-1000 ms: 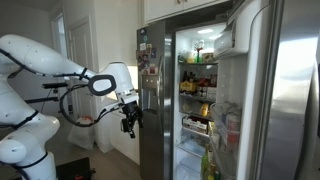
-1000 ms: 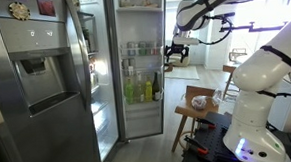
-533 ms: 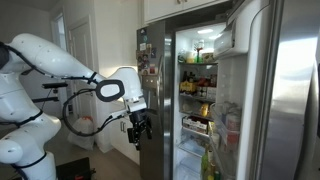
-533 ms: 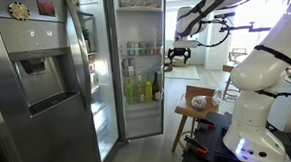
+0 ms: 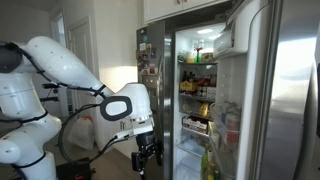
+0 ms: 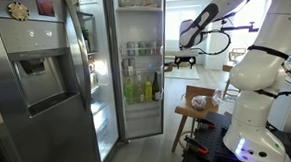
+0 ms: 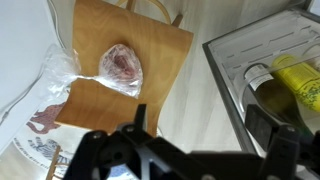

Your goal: Pick up the plastic bag from the brown chair and put it in the door of the fridge.

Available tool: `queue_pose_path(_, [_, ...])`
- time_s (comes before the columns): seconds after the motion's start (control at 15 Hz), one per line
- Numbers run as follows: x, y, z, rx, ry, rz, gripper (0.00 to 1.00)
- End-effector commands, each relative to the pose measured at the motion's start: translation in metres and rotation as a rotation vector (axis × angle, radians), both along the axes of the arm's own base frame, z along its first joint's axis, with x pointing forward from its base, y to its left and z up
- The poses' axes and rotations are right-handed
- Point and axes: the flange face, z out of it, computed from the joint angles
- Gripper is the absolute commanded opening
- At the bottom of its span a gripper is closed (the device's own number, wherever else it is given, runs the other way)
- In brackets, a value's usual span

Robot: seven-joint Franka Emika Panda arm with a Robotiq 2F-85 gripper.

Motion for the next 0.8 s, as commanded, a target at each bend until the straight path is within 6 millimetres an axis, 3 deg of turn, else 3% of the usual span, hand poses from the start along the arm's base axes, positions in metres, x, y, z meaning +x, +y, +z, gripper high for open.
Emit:
queue_pose_path(0.0, [-0.003, -0.026, -0.02, -0.012, 0.011, -0.067, 1.0])
queue_pose_path(0.73, [-0.054, -0.087, -0.093, -0.016, 0.035, -0.158, 1.0])
